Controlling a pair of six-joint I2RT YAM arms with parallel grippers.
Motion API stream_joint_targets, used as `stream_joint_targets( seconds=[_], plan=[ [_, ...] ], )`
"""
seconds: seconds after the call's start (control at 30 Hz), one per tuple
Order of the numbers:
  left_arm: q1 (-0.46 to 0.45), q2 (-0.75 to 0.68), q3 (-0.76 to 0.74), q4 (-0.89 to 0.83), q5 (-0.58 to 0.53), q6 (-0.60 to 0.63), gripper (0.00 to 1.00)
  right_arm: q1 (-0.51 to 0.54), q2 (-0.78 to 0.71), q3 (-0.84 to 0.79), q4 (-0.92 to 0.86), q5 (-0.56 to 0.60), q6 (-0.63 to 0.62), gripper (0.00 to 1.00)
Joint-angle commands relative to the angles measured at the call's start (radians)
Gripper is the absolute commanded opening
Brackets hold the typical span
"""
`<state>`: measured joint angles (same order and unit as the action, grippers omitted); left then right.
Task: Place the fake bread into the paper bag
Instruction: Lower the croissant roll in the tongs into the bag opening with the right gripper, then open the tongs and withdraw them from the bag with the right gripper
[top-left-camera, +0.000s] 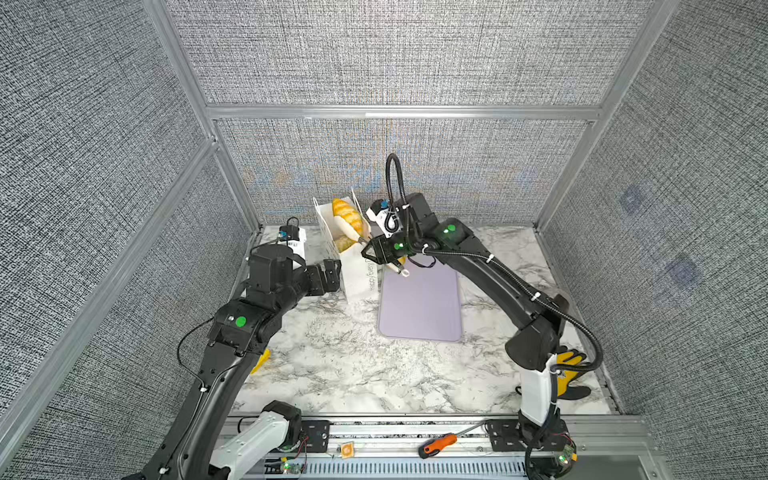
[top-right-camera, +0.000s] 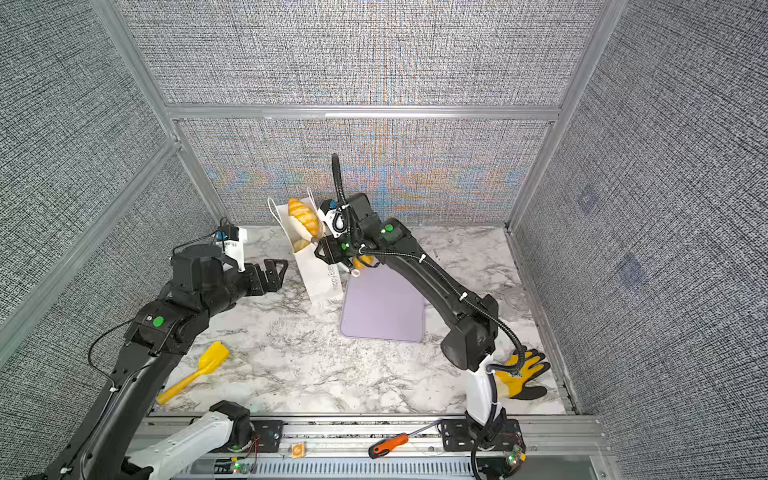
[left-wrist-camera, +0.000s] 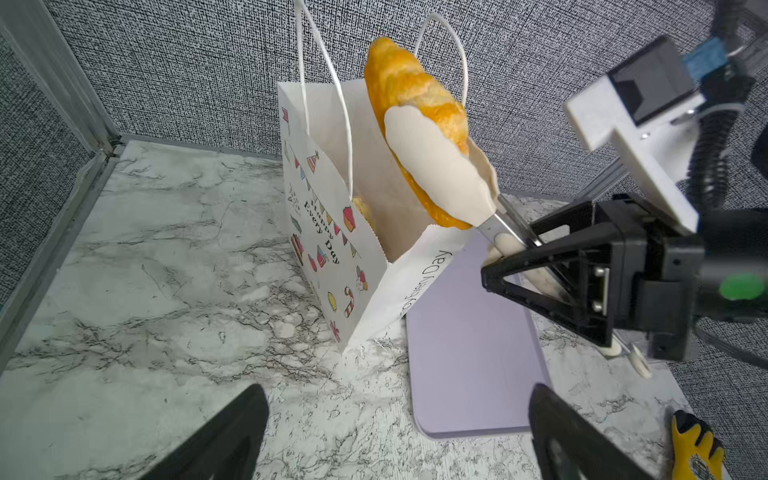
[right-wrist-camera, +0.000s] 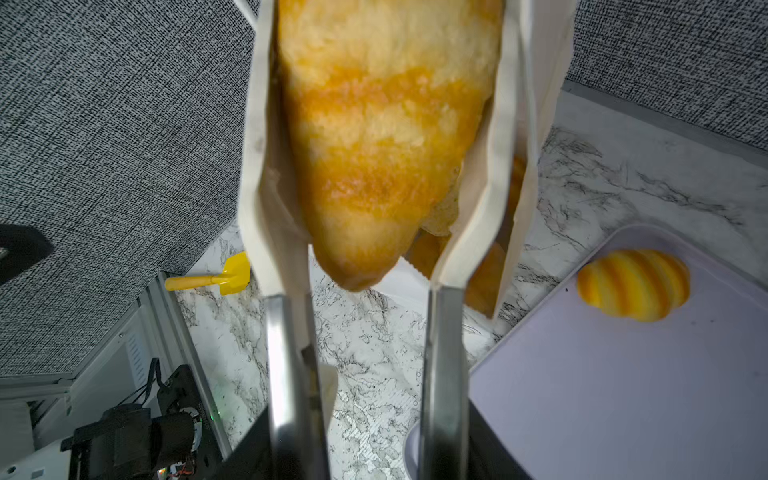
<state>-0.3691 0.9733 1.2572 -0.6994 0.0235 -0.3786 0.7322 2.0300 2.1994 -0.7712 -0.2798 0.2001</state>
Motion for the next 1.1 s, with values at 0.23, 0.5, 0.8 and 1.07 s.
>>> stream_joint_targets(
  seconds=[0.23,0.5,0.8,1.07],
  plan=[
    [0.002,0.009,0.002,-0.004,0.012,0.02,0.99,0.003,0.078,0.134,-0.095,0.046,0.015,0.53],
    [0.002,0.017,0.001,-0.003,0.022,0.017,0.99,0.003,0.125,0.204,-0.125,0.074,0.016,0.64],
    [0.002,0.015,0.004,-0.012,0.019,0.011,0.99,0.002,0.129,0.235,-0.146,0.087,0.009,0.73],
    [0.002,0.021,0.004,-0.002,0.032,0.001,0.99,0.003,0.042,0.193,-0.143,0.097,-0.031,0.73]
  ],
)
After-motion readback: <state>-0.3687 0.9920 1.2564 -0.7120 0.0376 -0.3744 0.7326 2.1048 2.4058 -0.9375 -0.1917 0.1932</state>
